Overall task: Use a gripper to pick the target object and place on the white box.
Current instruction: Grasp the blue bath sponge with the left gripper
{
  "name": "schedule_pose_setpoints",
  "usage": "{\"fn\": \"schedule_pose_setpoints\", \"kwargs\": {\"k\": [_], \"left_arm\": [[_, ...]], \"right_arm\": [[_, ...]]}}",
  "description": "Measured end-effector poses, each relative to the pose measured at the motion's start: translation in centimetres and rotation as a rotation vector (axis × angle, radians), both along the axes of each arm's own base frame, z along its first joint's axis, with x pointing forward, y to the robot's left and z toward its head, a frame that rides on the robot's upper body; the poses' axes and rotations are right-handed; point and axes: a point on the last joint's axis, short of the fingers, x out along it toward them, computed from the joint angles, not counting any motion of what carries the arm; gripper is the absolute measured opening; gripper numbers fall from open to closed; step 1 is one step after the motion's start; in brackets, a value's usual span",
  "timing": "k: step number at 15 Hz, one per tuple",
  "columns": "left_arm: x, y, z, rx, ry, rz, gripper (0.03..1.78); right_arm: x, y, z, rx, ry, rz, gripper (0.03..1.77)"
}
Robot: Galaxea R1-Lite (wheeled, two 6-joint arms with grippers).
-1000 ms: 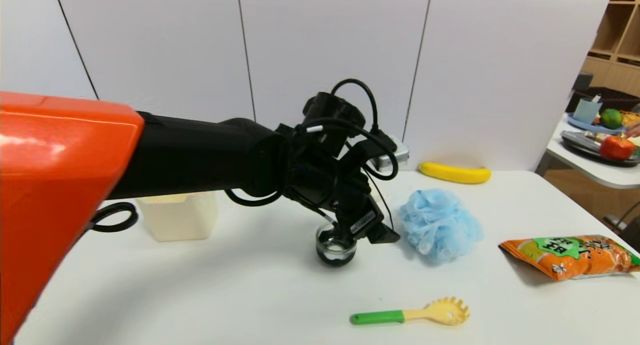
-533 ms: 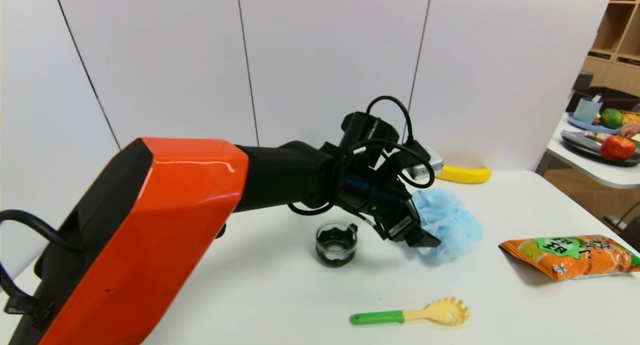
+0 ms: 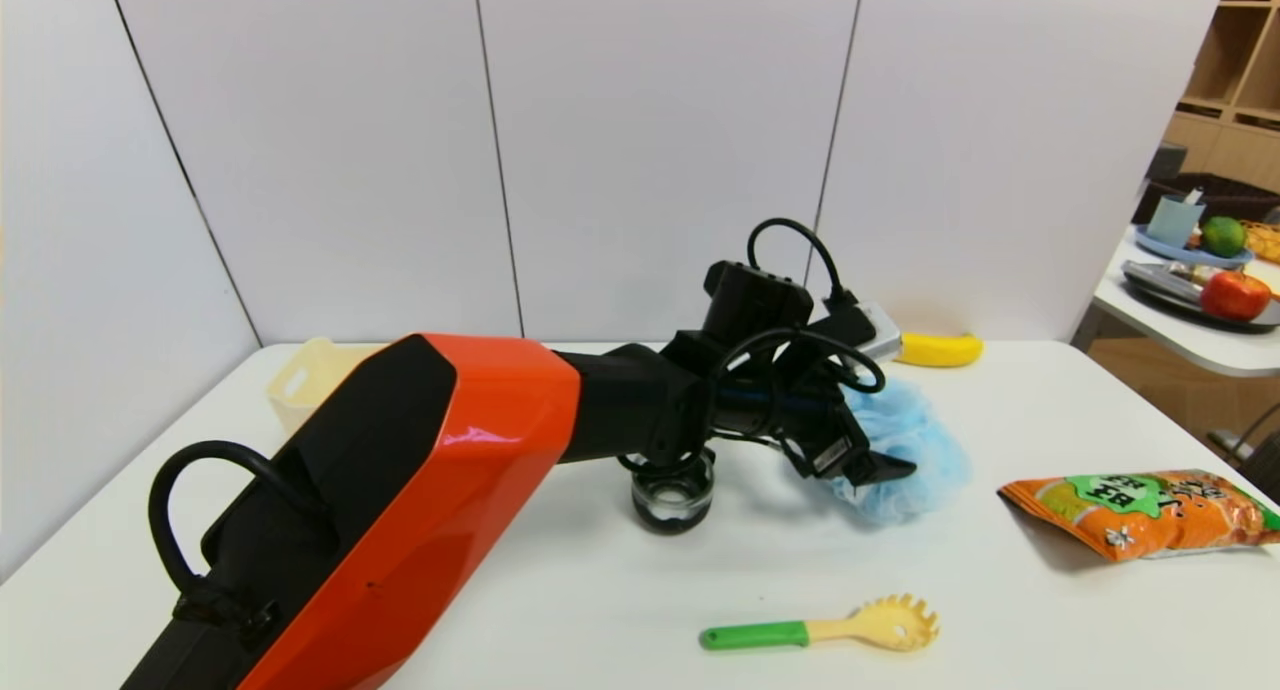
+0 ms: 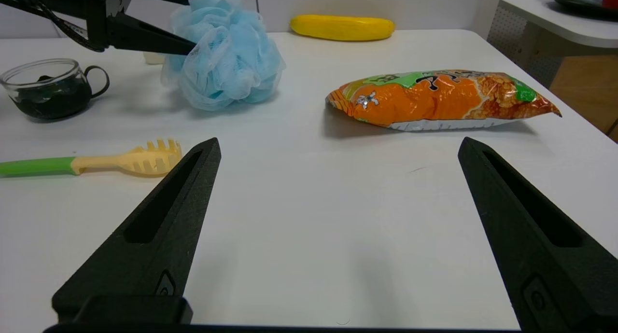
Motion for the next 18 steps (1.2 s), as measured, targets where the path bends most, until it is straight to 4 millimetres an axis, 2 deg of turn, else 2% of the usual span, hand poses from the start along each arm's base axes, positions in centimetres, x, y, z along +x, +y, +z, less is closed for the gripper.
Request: {"fn": "schedule_pose_setpoints", "kwargs": {"k": [5,11,17,18], "left_arm": [[0.8,-0.9,-2.4,-0.046,0.014,0.013,1.69],[1.4,-1.5,-6.0,-0.02,0.057,0.019,1.69],[1.5,-1.4,-6.5,-0.012,0.063,0.021,1.68],[1.5,-1.4,-6.4,-0.014,0.061,0.022,1.47]], "right_arm": [[0.0,0.0,0.0,0.0,0.0,0.0,1.7],[0.0,0.0,0.0,0.0,0.0,0.0,1.7],[0.0,0.0,0.0,0.0,0.0,0.0,1.7],[0.0,0.0,0.0,0.001,0.0,0.0,1.7]]}}
